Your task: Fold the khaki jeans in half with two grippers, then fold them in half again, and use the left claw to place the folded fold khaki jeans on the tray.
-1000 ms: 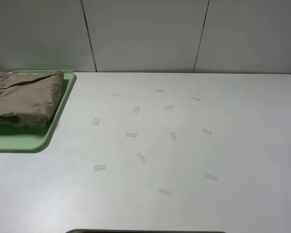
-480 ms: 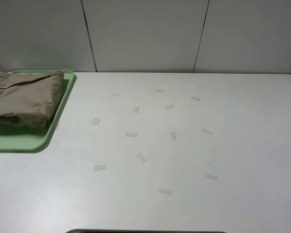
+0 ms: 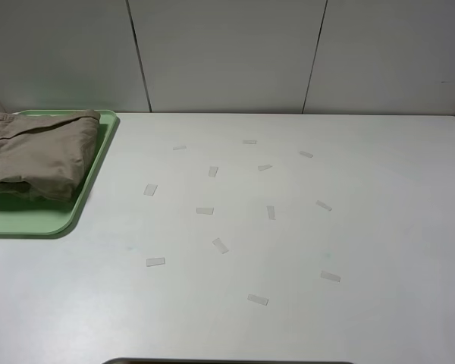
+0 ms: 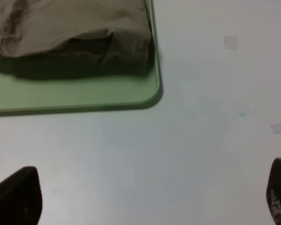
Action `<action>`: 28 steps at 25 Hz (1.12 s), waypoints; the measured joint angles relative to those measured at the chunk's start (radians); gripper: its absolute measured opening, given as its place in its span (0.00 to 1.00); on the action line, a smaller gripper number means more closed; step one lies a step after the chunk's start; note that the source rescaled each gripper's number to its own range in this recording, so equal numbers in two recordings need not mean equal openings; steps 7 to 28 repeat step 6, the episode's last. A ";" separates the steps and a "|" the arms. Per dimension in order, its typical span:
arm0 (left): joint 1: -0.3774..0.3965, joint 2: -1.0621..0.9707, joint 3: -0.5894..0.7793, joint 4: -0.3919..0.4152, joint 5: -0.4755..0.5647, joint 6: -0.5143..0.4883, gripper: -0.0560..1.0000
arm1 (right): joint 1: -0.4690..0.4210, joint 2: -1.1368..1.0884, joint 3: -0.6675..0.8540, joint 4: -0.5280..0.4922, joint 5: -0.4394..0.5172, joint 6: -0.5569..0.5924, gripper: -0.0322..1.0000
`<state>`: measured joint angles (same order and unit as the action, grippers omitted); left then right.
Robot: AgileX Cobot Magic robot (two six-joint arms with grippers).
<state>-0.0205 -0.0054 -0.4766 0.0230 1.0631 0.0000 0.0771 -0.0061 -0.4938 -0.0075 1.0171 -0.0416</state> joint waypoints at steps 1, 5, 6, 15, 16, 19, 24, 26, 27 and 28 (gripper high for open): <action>0.000 0.000 0.000 0.001 0.000 0.000 0.95 | 0.000 0.000 0.000 0.000 0.000 0.000 1.00; 0.000 0.000 0.000 0.002 0.000 0.000 0.95 | 0.000 0.000 0.000 0.000 0.000 0.000 1.00; 0.000 0.000 0.000 0.002 0.000 0.000 0.95 | 0.000 0.000 0.000 0.000 0.000 0.000 1.00; 0.000 0.000 0.000 0.002 0.000 0.000 0.95 | 0.000 0.000 0.000 0.000 0.000 0.000 1.00; 0.000 0.000 0.000 0.002 0.000 0.000 0.95 | 0.000 0.000 0.000 0.000 0.000 0.000 1.00; 0.000 0.000 0.000 0.002 0.000 0.000 0.95 | 0.000 0.000 0.000 0.000 0.000 0.000 1.00; 0.000 0.000 0.000 0.002 0.000 0.000 0.95 | 0.000 0.000 0.000 0.000 0.000 0.000 1.00; 0.000 0.000 0.000 0.002 0.000 0.000 0.95 | 0.000 0.000 0.000 0.000 0.000 0.000 1.00; 0.000 0.000 0.000 0.002 0.000 0.000 0.95 | 0.000 0.000 0.000 0.000 0.000 0.000 1.00; 0.000 0.000 0.000 0.002 0.000 0.000 0.95 | 0.000 0.000 0.000 0.000 0.000 0.000 1.00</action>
